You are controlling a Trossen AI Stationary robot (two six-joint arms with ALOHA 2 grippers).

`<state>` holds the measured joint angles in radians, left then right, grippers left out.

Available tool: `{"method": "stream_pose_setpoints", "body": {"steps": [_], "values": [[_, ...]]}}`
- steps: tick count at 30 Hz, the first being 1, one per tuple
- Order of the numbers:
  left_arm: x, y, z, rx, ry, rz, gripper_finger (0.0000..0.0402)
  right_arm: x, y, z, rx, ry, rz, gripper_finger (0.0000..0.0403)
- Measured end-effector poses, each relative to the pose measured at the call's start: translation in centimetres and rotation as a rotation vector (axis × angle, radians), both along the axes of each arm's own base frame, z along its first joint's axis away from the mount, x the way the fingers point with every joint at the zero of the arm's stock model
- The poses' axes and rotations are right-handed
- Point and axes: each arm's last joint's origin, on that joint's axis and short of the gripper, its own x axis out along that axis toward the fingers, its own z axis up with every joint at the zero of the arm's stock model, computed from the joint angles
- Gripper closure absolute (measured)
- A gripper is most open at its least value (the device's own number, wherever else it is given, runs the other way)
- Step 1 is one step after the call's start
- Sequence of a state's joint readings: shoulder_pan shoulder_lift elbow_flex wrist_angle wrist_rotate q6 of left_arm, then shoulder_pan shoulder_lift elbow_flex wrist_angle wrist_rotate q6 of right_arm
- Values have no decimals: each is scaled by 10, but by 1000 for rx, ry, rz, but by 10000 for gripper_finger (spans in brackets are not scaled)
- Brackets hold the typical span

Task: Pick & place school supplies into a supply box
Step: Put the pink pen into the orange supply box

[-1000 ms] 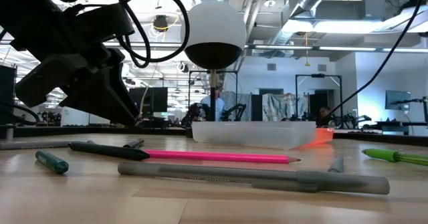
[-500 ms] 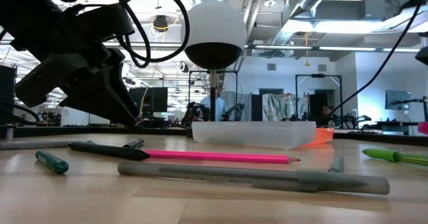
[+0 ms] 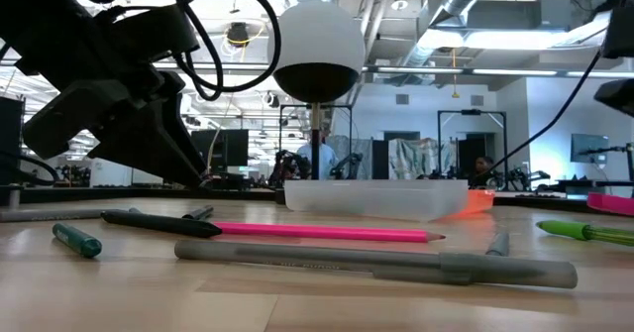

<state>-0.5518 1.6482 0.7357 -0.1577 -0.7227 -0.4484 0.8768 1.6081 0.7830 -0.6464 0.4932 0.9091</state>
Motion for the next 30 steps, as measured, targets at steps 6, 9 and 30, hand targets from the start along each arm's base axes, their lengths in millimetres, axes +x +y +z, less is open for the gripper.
{"method": "stream_pose_setpoints", "body": {"steps": [6,9,30], "values": [[12,-8,9,-16,-98,-114,237,11,-4,1,-17,-52,-1,328],[18,-12,15,-11,-159,-173,237,20,-11,3,-63,-119,-22,328],[74,54,61,185,-508,-223,237,122,-93,56,-417,-223,-16,336]]}}
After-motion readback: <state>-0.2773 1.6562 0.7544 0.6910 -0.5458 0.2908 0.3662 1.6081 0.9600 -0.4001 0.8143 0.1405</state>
